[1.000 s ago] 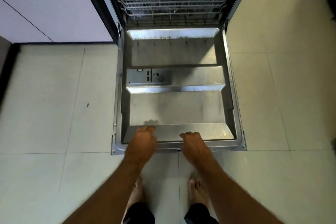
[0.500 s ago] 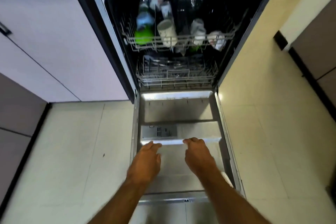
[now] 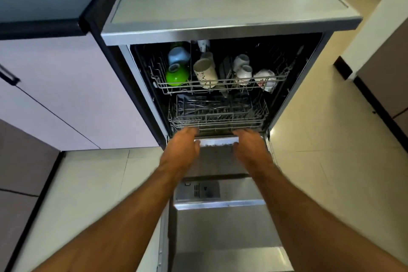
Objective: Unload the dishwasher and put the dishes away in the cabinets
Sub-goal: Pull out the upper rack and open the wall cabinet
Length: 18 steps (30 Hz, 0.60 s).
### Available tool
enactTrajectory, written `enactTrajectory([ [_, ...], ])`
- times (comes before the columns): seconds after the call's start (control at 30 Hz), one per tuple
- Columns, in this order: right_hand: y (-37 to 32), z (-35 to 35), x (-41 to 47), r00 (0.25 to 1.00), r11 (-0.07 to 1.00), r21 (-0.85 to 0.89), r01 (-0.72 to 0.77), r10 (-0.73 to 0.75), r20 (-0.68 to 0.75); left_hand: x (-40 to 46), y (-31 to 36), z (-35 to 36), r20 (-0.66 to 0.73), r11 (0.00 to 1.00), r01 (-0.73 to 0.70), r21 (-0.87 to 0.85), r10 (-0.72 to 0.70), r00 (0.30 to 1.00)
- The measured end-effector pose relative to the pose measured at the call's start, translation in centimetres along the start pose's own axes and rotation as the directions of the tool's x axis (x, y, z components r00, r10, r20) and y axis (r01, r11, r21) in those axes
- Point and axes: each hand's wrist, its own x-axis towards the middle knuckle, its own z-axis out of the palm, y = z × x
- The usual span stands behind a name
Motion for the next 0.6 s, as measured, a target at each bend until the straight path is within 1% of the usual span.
enactTrajectory([
  [0.17, -0.2, -1.9, 6.2, 0.993, 0.993, -0.056, 0.106, -0.108, -0.041, 5.7, 0.7, -0.6, -0.072, 0.999, -0.039, 0.005, 0.039, 0.997],
  [0.27, -0.8, -3.5, 10.5, 0.994, 0.992, -0.066, 0.106, -0.108, -0.029, 9.3, 0.9, -0.5, -0.101, 0.998, -0.067, -0.002, 0.066, 0.993],
  [0.4, -1.0, -4.5, 14.7, 0.975, 0.98, -0.098, 0.172, -0.184, -0.128, 14.4, 0.8, 0.0, -0.144, 0.998, -0.033, 0.044, 0.039, 0.989],
  [0.43, -0.9, -4.5, 15.5, 0.971, 0.98, -0.098, 0.174, -0.187, -0.15, 15.5, 0.8, 0.1, -0.13, 0.997, -0.039, 0.072, 0.048, 0.99],
  [0.5, -0.5, -4.4, 16.8, 0.954, 0.969, -0.154, 0.192, -0.222, -0.203, 17.1, 0.7, 0.2, -0.073, 0.984, -0.078, 0.162, 0.091, 0.993],
  [0.6, 0.4, -3.8, 18.1, 0.937, 0.949, -0.228, 0.219, -0.269, -0.221, 18.4, 0.9, 0.4, 0.001, 0.947, -0.145, 0.288, 0.152, 0.988],
])
